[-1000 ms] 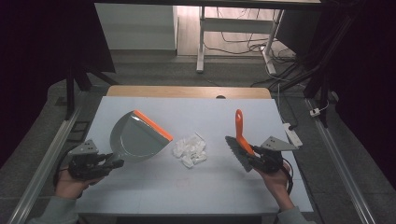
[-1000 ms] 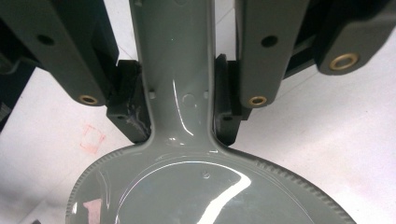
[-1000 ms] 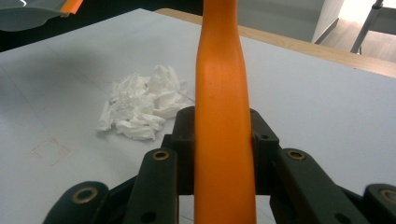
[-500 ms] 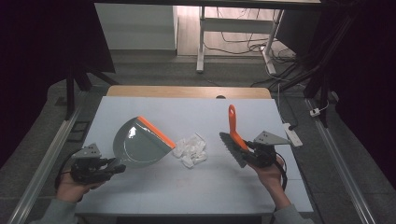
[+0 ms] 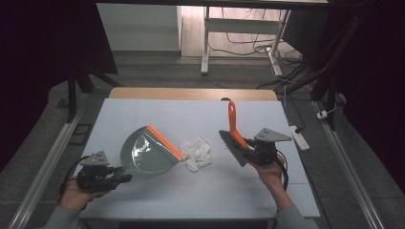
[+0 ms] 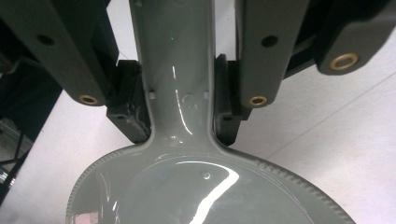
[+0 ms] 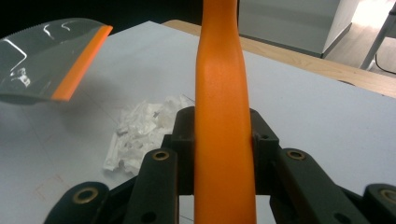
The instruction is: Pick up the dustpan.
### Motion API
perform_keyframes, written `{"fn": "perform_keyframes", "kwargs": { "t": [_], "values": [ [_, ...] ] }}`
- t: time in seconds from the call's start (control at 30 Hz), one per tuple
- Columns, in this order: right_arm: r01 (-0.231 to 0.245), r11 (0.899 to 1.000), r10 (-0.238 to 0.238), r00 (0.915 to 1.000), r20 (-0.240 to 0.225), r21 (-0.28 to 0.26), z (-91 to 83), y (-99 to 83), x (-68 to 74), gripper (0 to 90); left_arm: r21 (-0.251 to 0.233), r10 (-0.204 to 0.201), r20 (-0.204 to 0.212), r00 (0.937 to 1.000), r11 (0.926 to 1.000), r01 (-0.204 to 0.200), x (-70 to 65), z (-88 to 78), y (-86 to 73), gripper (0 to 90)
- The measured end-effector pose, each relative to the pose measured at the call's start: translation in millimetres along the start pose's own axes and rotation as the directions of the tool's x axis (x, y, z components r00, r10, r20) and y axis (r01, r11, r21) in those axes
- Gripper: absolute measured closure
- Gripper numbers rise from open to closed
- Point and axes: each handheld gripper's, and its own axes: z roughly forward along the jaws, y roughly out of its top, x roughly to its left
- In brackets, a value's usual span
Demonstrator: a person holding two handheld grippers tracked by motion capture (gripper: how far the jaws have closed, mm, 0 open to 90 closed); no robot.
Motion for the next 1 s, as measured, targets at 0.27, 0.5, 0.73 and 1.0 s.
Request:
{"fn": "perform_keyframes", "kwargs": {
  "t": [0.27, 0.5, 0.73, 1.0],
  "values": [
    [-0.015, 1.000, 0.015, 0.9998, -0.015, -0.007, 13.2, 8.5, -2.0, 69.4, 0.042, 0.027, 0.025, 0.9993, 0.9987, -0.028, -6.0, 7.2, -3.6, 61.1],
    [-0.017, 1.000, 0.017, 0.9996, -0.022, 0.000, 30.2, 15.8, -0.8, 69.4, 0.062, 0.038, 0.055, 0.9978, 0.9972, -0.042, -9.5, 13.6, -4.5, 61.1],
    [-0.019, 1.000, 0.020, 0.9994, -0.030, 0.014, 49.2, 20.4, -0.3, 69.4, 0.099, 0.082, 0.098, 0.9918, 0.9909, -0.092, -16.0, 22.2, -3.5, 61.1],
    [-0.024, 0.999, 0.025, 0.9993, -0.026, 0.028, 64.5, 21.9, -4.0, 69.4, 0.129, 0.071, 0.106, 0.9919, 0.9881, -0.084, -14.5, 23.2, -6.4, 61.1]
  ]
}}
